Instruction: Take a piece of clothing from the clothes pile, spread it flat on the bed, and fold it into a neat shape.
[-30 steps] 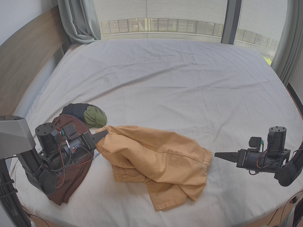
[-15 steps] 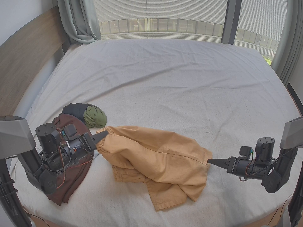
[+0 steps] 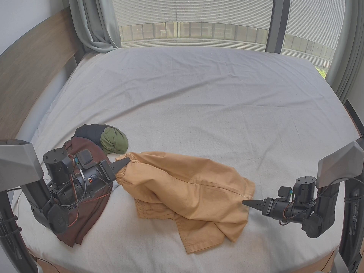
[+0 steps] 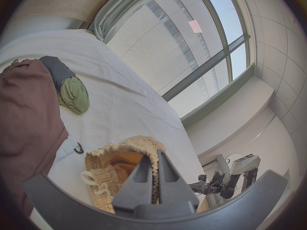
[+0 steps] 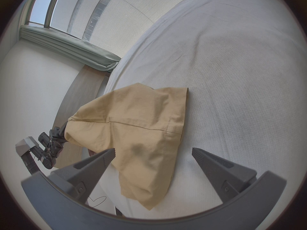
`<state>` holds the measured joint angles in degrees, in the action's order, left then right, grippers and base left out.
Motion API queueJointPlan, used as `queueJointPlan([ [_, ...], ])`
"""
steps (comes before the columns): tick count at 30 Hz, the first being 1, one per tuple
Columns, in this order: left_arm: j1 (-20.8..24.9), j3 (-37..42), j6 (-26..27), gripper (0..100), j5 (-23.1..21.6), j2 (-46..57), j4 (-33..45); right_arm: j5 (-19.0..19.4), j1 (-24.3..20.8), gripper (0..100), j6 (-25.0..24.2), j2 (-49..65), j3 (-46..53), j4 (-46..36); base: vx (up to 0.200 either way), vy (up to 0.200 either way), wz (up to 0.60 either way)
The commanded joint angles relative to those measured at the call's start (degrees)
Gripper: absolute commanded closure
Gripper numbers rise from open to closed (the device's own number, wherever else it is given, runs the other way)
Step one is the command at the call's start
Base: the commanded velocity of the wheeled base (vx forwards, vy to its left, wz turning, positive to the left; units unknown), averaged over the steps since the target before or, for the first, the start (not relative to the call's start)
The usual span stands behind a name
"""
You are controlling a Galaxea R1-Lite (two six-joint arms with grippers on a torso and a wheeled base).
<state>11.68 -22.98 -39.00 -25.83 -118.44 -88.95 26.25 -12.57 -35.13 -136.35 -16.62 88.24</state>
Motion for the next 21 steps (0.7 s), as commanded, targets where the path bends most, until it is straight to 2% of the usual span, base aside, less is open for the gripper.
queueJointPlan([
  [1, -0.08, -0.14, -0.03, 100, -0.01, -0.03, -0.08, -0.14, -0.53, 0, -0.20, -2.34, -1.75, 0.01, 0.000, 0.000, 0.00],
  [12, 0.01, -0.14, -0.03, 100, -0.01, -0.03, -0.08, 0.03, -2.11, 0, -1.60, -4.71, -6.06, 0.09, 0.000, 0.000, 0.00],
  [21, 0.01, -0.14, -0.03, 100, -0.01, -0.21, -0.08, 0.30, -3.52, 0, -1.78, -1.11, -5.18, 0.27, 0.000, 0.000, 0.00],
])
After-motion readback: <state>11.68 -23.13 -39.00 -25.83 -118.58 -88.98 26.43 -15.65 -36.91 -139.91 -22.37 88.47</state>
